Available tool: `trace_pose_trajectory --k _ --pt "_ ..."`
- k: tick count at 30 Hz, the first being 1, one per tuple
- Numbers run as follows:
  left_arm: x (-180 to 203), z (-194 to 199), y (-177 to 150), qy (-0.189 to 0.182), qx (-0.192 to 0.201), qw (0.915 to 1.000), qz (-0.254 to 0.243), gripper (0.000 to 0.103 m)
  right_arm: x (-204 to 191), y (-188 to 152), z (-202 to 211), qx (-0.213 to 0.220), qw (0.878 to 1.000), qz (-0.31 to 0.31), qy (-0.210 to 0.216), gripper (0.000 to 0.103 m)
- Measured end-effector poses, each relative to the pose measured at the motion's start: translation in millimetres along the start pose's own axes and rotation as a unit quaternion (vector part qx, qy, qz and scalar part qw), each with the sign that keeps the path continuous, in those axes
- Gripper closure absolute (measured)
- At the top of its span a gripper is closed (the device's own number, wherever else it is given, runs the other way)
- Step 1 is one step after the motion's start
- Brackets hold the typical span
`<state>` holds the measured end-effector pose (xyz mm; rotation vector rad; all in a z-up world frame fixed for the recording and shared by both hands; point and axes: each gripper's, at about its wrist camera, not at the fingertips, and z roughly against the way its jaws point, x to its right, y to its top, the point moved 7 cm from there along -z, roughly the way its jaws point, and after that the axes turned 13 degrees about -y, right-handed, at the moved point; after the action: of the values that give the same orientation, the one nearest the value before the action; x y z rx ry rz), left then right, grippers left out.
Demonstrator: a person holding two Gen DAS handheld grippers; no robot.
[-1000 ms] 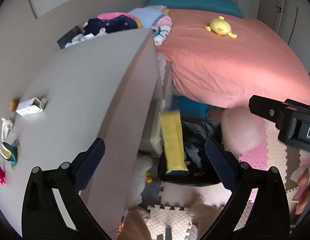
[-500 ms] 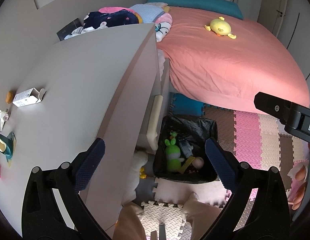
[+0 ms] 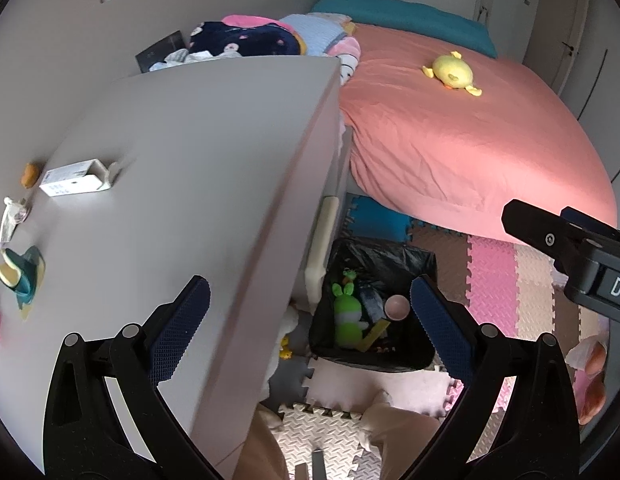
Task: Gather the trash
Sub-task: 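Move both open grippers back over the table toward the toys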
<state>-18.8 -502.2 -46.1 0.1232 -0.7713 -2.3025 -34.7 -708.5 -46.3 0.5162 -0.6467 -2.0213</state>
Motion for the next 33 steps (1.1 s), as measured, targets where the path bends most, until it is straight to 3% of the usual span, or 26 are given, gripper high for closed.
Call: trace_pose_trajectory --k 19,33 --pt "-98 70 -8 0.035 0.042 0.9970 0.055 0.006 -136 -10 27 -0.011 0.993 0.081 0.082 0.002" --pt "-216 123 -45 0.086 0.066 0.9833 0.146 0.006 -257 -33 36 -0.034 0.979 0.138 0.148 0.002"
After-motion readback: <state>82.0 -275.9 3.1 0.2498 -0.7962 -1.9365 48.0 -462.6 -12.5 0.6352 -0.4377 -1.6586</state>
